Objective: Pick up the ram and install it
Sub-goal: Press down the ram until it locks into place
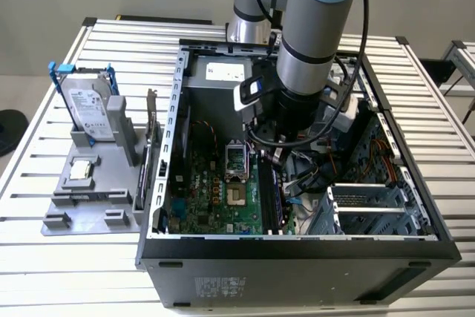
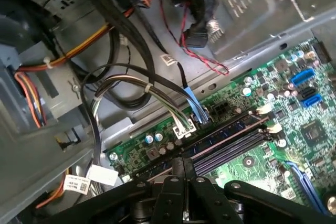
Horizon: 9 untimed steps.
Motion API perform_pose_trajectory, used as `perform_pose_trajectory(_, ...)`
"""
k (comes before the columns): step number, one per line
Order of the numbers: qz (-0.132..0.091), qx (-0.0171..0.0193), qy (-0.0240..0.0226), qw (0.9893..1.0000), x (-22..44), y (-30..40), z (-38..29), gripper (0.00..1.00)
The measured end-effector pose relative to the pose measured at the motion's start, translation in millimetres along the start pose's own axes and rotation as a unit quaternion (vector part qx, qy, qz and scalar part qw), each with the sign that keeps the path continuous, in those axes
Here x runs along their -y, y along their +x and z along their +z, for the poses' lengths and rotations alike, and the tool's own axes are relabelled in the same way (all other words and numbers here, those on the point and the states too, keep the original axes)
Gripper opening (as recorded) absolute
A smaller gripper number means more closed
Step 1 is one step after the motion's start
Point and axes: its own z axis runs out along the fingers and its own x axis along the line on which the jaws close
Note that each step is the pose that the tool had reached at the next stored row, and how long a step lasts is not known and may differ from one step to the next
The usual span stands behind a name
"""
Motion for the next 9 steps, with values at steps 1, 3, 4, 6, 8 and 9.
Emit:
perform_pose_trajectory(1,-0.009,-0.0001,0.0000,1.0000,0.0,0.0,0.0,0.00)
perform_pose_trajectory(3,-0.027,-0.0004,0.0001,0.9996,0.0,0.0,0.0,0.00)
perform_pose_trajectory(4,-0.036,-0.0006,0.0002,0.9993,0.0,0.0,0.0,0.00)
perform_pose_trajectory(6,-0.055,-0.0008,0.0003,0.9985,0.0,0.0,0.0,0.00)
perform_pose_trajectory(8,-0.073,-0.0011,0.0004,0.9973,0.0,0.0,0.0,0.00)
perform_pose_trajectory(9,-0.082,-0.0012,0.0004,0.9966,0.0,0.0,0.0,0.00)
